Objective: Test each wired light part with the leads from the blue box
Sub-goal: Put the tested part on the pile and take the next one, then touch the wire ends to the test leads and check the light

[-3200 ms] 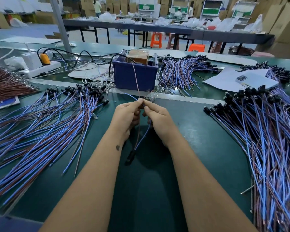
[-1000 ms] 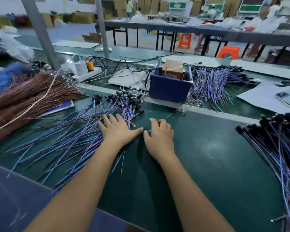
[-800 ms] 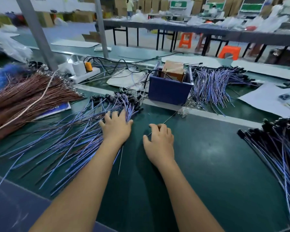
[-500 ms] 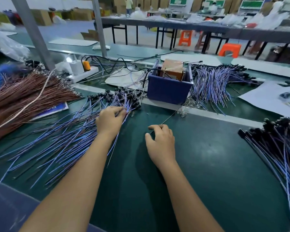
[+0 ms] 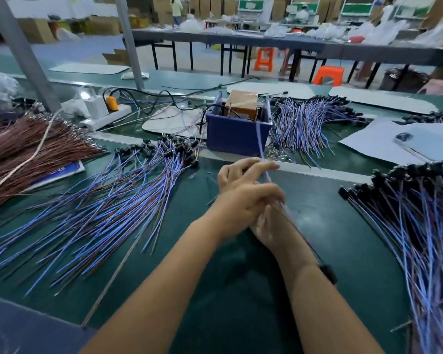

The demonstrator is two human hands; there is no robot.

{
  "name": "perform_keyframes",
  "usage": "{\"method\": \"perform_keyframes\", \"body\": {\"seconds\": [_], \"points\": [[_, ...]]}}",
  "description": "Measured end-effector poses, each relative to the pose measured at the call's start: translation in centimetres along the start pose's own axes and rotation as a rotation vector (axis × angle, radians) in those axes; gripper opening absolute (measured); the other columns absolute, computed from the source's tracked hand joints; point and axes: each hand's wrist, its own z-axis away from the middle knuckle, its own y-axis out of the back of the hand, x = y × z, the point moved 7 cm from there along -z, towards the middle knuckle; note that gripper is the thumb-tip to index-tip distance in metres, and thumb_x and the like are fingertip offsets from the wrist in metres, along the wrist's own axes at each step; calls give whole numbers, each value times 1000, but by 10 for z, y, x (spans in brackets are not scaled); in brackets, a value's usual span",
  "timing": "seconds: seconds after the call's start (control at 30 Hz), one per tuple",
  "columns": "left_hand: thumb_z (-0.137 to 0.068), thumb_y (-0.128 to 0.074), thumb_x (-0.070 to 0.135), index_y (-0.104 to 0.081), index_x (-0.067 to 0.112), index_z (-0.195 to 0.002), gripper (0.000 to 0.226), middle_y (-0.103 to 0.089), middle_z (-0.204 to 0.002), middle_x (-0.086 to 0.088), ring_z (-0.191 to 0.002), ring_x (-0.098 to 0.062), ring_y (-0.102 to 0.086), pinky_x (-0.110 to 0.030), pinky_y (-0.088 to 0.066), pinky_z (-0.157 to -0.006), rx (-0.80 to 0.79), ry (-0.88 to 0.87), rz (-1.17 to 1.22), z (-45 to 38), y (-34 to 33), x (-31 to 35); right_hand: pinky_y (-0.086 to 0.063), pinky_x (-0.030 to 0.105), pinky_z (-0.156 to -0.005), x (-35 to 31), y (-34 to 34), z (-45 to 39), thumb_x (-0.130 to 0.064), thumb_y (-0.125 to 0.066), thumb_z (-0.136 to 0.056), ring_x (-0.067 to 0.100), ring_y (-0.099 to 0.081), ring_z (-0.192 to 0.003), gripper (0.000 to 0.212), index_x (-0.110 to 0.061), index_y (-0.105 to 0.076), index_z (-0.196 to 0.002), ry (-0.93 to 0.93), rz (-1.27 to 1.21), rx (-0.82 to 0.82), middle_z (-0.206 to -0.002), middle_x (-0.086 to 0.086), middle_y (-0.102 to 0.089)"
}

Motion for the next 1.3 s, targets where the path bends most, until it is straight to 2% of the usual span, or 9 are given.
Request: {"method": "perform_keyframes", "body": {"seconds": [0.1, 0.17, 0.33, 0.47, 0.73, 0.87, 0.97, 1.13, 1.3], "points": [[-82, -63, -2, -77, 32, -92, 38, -43, -147, 7, -137, -25, -28, -29, -11, -116, 68, 226, 228, 15, -27, -10, -46, 29, -101, -9, 7, 10, -27, -40, -100, 22, -61, -105, 35, -1, -57, -117, -23, -256, -117, -110, 13, -66], [-77, -60, -15, -78, 25, -90, 46, -43, -145, 5, -132, -27, -36, -38, -24, -115, 152, 333, 308, 22, -34, -22, -35, 40, -110, -10, 5, 12, -36, -38, -97, 33, -55, -114, 50, 2, -55, -124, -21, -359, -113, -121, 23, -59], [-73, -32, -26, -73, 25, -86, 67, -55, -132, -4, -125, -22, -51, -39, -40, -109, 295, 599, 677, 31, -37, -56, -55, 21, -68, -13, 10, 10, -33, -46, -98, 12, -69, -78, 34, -8, -69, -94, 116, -246, -45, -85, 6, -73], [-86, -33, -16, -67, 13, -90, 45, -73, -85, -1, -80, -14, -68, -26, -55, -74, 418, 795, 1058, 38, -45, -75, -53, 22, -74, -20, 3, 13, 2, -62, -88, 13, -67, -78, 16, -10, -72, -88, 359, 103, 16, -83, 5, -73], [-92, -51, -8, -60, 28, -108, 40, -72, -94, -6, -85, -18, -67, -32, -53, -85, 399, 725, 953, 27, -44, -78, -55, 29, -80, -25, -9, 8, 18, -54, -79, 20, -70, -85, 35, -12, -62, -95, 494, 481, 109, -90, 11, -73], [-94, -49, -6, -54, 31, -129, 51, -75, -99, 0, -91, -11, -69, -24, -52, -86, 309, 711, 983, 13, -53, -83, -41, 4, -62, -31, -10, 7, 3, -59, -82, -6, -62, -69, 30, -25, -53, -91, 519, 598, 277, -78, -8, -69], [-97, -45, -2, -53, 35, -126, 48, -75, -100, -1, -91, -15, -68, -25, -52, -84, 288, 685, 1061, 14, -56, -85, -38, 3, -58, -30, -3, 5, -2, -61, -83, -8, -60, -65, 28, -28, -51, -85, 529, 584, 329, -70, -15, -66], [-97, -44, 1, -63, 25, -110, 34, -75, -93, 2, -87, -12, -69, -24, -54, -72, 358, 708, 1044, 16, -54, -90, -56, 27, -69, -26, 7, 1, 5, -59, -84, 13, -70, -74, 30, -25, -60, -83, 463, 394, 250, -76, -2, -73], [-95, -48, 11, -71, 28, -94, 28, -74, -96, -2, -94, -20, -70, -39, -56, -85, 263, 742, 863, 15, -61, -86, -57, 46, -82, -21, 8, -2, 0, -55, -93, 26, -70, -79, 24, -23, -55, -100, 410, 275, 173, -80, 8, -74]]}}
